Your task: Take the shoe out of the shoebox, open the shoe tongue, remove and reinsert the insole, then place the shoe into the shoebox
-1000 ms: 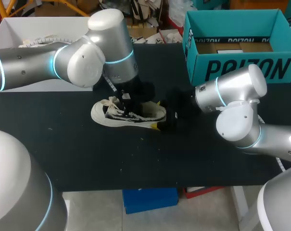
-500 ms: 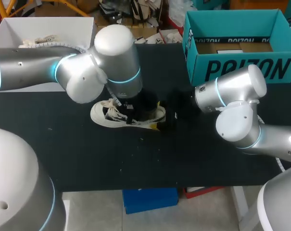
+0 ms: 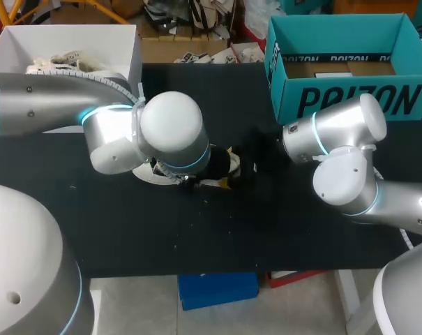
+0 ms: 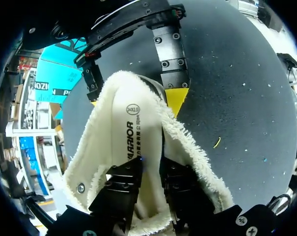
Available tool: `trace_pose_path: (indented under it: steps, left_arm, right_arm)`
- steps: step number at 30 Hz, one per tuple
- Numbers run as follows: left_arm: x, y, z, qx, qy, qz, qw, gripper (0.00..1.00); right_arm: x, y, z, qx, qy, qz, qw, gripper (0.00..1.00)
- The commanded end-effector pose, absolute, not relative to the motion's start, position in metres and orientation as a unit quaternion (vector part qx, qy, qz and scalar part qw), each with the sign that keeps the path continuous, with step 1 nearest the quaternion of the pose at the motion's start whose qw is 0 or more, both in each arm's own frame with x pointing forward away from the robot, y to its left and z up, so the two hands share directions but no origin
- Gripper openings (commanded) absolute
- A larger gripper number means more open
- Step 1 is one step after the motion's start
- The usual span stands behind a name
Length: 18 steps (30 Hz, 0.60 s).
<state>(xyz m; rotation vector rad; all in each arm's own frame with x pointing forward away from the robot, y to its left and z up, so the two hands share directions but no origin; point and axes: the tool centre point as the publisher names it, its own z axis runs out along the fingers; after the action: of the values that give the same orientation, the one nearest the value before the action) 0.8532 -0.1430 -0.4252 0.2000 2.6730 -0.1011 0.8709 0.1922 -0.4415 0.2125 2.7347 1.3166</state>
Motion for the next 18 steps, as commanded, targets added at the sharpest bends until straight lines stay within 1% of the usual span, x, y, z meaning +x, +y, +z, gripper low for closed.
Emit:
trace_pose_path:
  steps: [1, 18]
  left_arm:
    - [0.851, -0.136, -0.478, 0.071, 0.947, -0.057, 0.309, 0.22]
    - [0.869, -0.139, -0.467, 0.061, 0.926, -0.100, 0.360, 0.17]
  right_arm:
    - [0.873, 0.193, -0.443, 0.072, 0.898, 0.430, 0.049, 0.00]
    - [0.873, 0.193, -0.443, 0.072, 0.898, 0.430, 0.049, 0.00]
